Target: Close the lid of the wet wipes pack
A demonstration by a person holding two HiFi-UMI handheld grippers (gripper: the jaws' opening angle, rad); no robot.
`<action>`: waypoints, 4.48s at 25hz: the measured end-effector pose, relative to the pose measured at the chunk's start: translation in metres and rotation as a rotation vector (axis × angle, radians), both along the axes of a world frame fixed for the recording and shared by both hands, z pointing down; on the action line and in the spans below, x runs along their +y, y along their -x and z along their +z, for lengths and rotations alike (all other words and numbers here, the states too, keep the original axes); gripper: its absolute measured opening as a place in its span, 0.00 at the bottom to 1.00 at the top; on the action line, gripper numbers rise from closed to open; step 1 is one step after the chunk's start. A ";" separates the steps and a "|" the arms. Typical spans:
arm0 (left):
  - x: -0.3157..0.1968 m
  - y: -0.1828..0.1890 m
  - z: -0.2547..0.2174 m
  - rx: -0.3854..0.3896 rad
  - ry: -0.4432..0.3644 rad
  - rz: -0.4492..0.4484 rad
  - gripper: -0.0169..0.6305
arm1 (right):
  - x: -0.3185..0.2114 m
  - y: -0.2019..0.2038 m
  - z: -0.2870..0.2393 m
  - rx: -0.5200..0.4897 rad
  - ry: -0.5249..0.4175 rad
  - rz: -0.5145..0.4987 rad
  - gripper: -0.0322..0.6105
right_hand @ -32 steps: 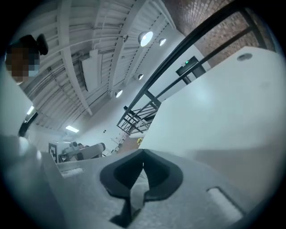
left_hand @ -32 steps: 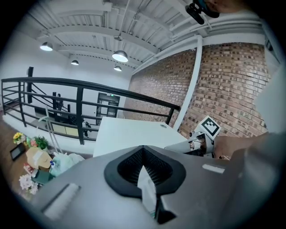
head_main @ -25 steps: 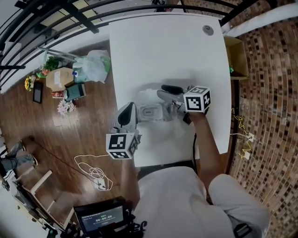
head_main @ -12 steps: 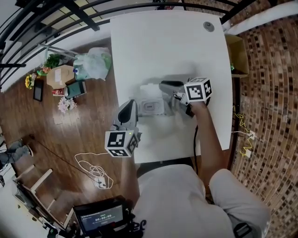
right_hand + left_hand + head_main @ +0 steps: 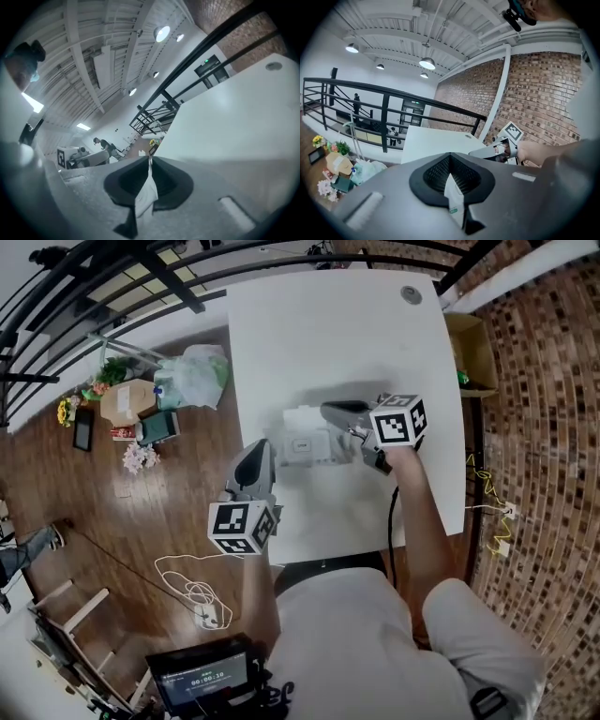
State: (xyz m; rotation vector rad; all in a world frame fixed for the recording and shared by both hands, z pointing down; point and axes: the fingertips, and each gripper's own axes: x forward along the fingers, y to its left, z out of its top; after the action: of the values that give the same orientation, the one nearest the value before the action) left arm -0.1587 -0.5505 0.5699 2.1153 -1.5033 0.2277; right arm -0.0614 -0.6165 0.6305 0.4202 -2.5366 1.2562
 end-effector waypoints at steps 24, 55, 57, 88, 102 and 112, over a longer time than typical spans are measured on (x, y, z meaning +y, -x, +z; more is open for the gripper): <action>0.033 -0.009 0.001 0.001 0.009 0.007 0.05 | 0.109 0.020 0.029 0.670 -0.503 -0.741 0.04; 0.120 0.016 -0.054 -0.066 -0.068 0.010 0.05 | 0.137 0.043 0.034 0.821 -0.660 -0.520 0.03; 0.125 0.017 -0.079 -0.071 -0.131 0.035 0.05 | 0.151 0.056 -0.008 0.697 -0.652 -0.393 0.03; 0.613 -0.182 -0.155 -0.268 -0.331 0.091 0.05 | 0.691 -0.134 -0.161 0.184 -0.644 0.330 0.03; 0.693 -0.136 -0.207 -0.260 -0.414 -0.047 0.05 | 0.747 -0.112 -0.265 0.106 -0.864 0.332 0.04; 0.707 -0.075 -0.220 -0.232 -0.431 -0.064 0.05 | 0.754 -0.050 -0.288 0.105 -0.929 0.335 0.04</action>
State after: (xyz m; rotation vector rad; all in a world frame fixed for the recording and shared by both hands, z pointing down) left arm -0.0837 0.1566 0.3498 2.4327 -1.8910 0.1375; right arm -0.0117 0.1377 0.3423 1.0871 -2.8790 0.0191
